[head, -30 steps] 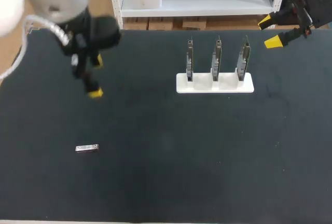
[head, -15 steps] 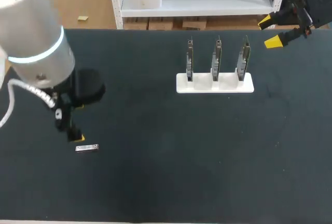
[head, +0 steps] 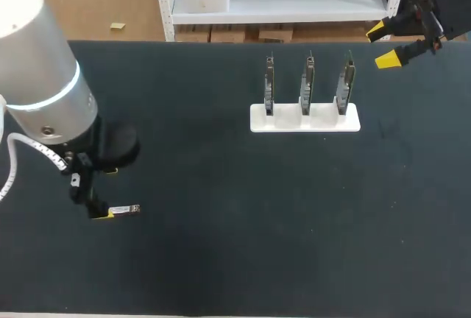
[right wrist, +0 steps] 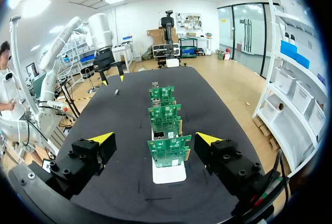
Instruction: Pick up the optical module with the left hand, and insert it into the network port with the right hand.
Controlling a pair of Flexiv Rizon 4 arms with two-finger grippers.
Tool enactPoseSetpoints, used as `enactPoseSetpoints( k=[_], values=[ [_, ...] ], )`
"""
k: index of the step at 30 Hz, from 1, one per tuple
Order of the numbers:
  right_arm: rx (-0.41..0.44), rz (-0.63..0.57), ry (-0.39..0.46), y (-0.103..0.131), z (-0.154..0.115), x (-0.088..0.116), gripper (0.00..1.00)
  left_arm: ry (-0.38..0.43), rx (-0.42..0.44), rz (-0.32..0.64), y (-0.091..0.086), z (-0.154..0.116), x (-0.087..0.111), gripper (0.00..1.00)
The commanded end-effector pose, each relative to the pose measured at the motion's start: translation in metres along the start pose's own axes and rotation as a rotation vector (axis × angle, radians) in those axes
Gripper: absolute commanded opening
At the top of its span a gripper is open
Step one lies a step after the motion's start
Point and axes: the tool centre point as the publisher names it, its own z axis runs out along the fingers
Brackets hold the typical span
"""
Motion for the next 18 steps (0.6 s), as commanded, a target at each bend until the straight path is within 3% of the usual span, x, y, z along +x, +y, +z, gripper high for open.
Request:
enactPoseSetpoints(
  k=[1, 10, 18],
  values=[
    [0.002, -0.001, 0.0, 0.001, 0.0, 0.0, 1.0, 0.012, 0.017, 0.011, 0.003, 0.009, -0.004, 1.0],
    [0.002, -0.001, 0.0, 0.001, 0.0, 0.0, 1.0, 0.021, 0.025, -0.009, -0.003, 0.019, -0.009, 1.0],
    [0.002, -0.001, 0.0, 0.001, 0.0, 0.0, 1.0, 0.051, 0.026, -0.052, -0.007, 0.032, 0.0, 1.0]
  ],
)
